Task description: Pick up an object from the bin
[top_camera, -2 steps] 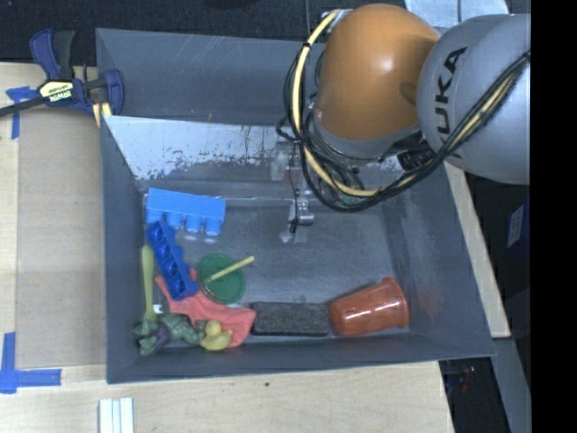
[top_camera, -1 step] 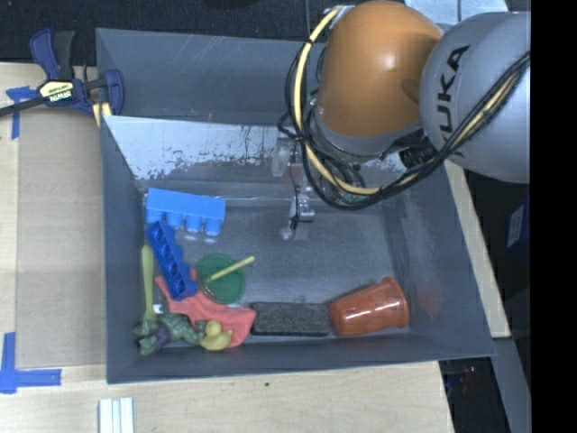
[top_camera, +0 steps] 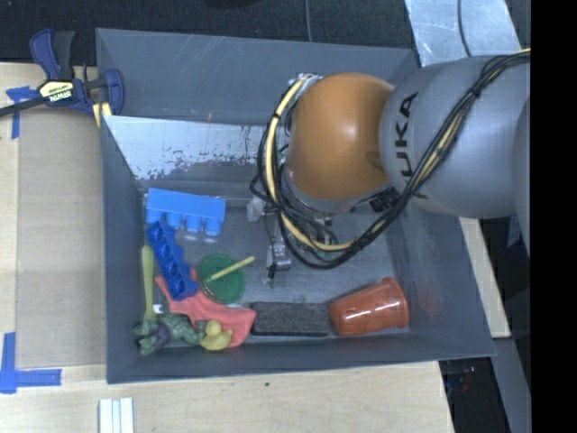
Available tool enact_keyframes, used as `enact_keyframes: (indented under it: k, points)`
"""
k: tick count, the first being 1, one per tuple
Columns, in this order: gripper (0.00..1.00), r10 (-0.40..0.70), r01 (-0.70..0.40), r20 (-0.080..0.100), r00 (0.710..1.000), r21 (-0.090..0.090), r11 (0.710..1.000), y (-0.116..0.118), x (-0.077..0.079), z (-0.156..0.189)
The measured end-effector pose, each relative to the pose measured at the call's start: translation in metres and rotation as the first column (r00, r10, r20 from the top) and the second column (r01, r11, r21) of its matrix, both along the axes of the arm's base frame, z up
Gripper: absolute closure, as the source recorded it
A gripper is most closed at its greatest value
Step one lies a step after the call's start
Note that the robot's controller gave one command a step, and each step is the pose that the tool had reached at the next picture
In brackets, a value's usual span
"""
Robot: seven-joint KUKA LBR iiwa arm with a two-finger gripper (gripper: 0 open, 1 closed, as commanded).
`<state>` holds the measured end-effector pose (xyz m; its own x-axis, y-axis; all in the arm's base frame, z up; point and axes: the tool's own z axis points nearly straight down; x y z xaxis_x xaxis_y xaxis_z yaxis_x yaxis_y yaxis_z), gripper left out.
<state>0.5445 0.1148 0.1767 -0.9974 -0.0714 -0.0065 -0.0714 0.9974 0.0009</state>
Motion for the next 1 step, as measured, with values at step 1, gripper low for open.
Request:
enact_keyframes:
  k: [1]
  points:
    - [0.00, -0.033, 0.033, 0.006, 0.999, 0.001, 0.999, -0.0616, 0.0086, 0.0509]
